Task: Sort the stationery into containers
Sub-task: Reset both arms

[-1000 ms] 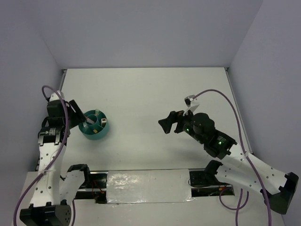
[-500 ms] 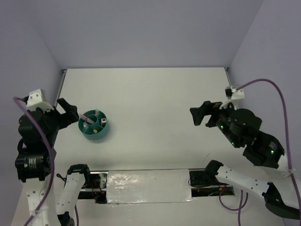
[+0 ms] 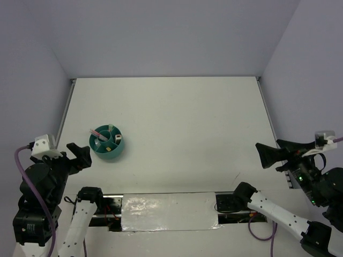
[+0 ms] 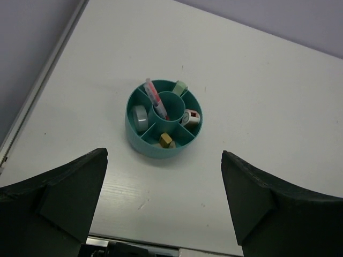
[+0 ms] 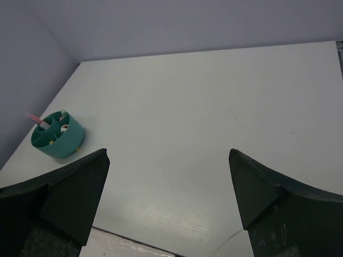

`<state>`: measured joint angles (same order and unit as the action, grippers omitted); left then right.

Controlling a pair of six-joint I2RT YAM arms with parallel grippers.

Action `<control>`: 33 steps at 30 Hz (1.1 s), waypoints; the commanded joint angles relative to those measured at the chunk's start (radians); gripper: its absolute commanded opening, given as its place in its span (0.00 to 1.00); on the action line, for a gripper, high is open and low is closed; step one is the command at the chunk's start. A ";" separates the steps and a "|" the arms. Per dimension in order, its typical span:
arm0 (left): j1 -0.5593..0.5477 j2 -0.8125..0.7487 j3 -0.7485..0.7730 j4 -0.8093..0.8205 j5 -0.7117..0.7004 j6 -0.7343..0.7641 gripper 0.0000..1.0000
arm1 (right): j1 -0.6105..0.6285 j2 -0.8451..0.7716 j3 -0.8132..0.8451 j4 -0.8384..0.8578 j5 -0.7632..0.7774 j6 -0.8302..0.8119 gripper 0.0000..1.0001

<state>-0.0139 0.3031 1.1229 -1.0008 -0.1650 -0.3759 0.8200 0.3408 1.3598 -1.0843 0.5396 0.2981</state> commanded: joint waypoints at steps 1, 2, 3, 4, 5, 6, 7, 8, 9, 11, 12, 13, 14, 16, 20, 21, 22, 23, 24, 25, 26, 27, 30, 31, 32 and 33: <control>-0.043 -0.035 0.014 -0.031 -0.122 -0.037 0.99 | -0.005 -0.037 -0.022 -0.029 0.016 -0.005 1.00; -0.047 -0.035 0.015 -0.035 -0.145 -0.044 0.99 | -0.010 -0.039 -0.027 -0.038 0.014 0.005 1.00; -0.047 -0.036 0.017 -0.036 -0.146 -0.044 0.99 | -0.012 -0.039 -0.030 -0.043 0.014 0.009 1.00; -0.047 -0.038 0.017 -0.035 -0.148 -0.046 0.99 | -0.016 -0.039 -0.033 -0.045 0.017 0.013 1.00; -0.047 -0.042 0.015 -0.033 -0.151 -0.046 0.99 | -0.019 -0.039 -0.045 -0.036 0.017 0.013 1.00; -0.047 -0.047 0.009 -0.033 -0.153 -0.044 0.99 | -0.021 -0.039 -0.048 -0.032 0.017 0.016 1.00; -0.047 -0.050 0.006 -0.033 -0.154 -0.046 0.99 | -0.024 -0.034 -0.050 -0.031 0.017 0.019 1.00; -0.047 -0.061 0.003 -0.032 -0.156 -0.047 0.99 | -0.022 -0.029 -0.048 -0.029 0.016 0.021 1.00; -0.047 -0.062 -0.003 -0.032 -0.157 -0.049 0.99 | -0.024 -0.025 -0.047 -0.031 0.016 0.024 1.00; -0.049 -0.071 -0.005 -0.033 -0.162 -0.051 0.99 | -0.022 -0.010 -0.044 -0.023 0.014 0.021 1.00; -0.047 -0.070 -0.003 -0.035 -0.162 -0.051 0.99 | -0.024 0.000 -0.038 -0.023 0.013 0.019 1.00; -0.047 -0.070 0.000 -0.035 -0.163 -0.051 0.99 | -0.022 0.001 -0.036 -0.020 0.014 0.019 1.00; -0.047 -0.068 0.002 -0.033 -0.163 -0.051 0.99 | -0.022 0.001 -0.034 -0.016 0.016 0.019 1.00; -0.047 -0.065 0.003 -0.030 -0.154 -0.046 0.99 | -0.022 -0.002 -0.037 -0.003 0.016 0.019 1.00; -0.047 -0.065 0.002 -0.027 -0.156 -0.046 0.99 | -0.022 -0.008 -0.051 0.017 0.017 0.024 1.00; -0.049 -0.070 0.000 -0.027 -0.159 -0.047 0.99 | -0.024 -0.008 -0.057 0.018 0.019 0.027 1.00; -0.049 -0.070 -0.002 -0.025 -0.159 -0.047 0.99 | -0.022 -0.008 -0.060 0.021 0.019 0.026 1.00; -0.049 -0.071 -0.006 -0.025 -0.160 -0.047 0.99 | -0.024 -0.011 -0.065 0.024 0.016 0.027 1.00; -0.049 -0.073 -0.008 -0.024 -0.162 -0.049 0.99 | -0.022 -0.013 -0.071 0.029 0.016 0.032 1.00; -0.049 -0.073 -0.009 -0.024 -0.162 -0.050 0.99 | -0.024 -0.014 -0.076 0.032 0.016 0.033 1.00; -0.049 -0.071 -0.009 -0.025 -0.165 -0.051 0.99 | -0.022 -0.017 -0.077 0.034 0.013 0.033 1.00; -0.049 -0.070 -0.008 -0.025 -0.168 -0.052 0.99 | -0.022 -0.017 -0.082 0.038 0.011 0.033 1.00; -0.049 -0.067 -0.003 -0.027 -0.174 -0.054 0.99 | -0.022 -0.016 -0.083 0.035 0.008 0.035 1.00; -0.049 -0.068 -0.003 -0.027 -0.174 -0.054 0.99 | -0.022 -0.016 -0.087 0.034 0.008 0.038 1.00; -0.049 -0.067 -0.005 -0.025 -0.173 -0.052 0.99 | -0.024 -0.017 -0.090 0.038 0.007 0.039 1.00; -0.049 -0.067 -0.006 -0.022 -0.172 -0.051 0.99 | -0.022 -0.022 -0.096 0.043 0.007 0.041 1.00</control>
<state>-0.0578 0.2420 1.1164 -1.0550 -0.3244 -0.4225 0.8021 0.3210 1.2812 -1.0920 0.5430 0.3283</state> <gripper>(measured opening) 0.993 0.996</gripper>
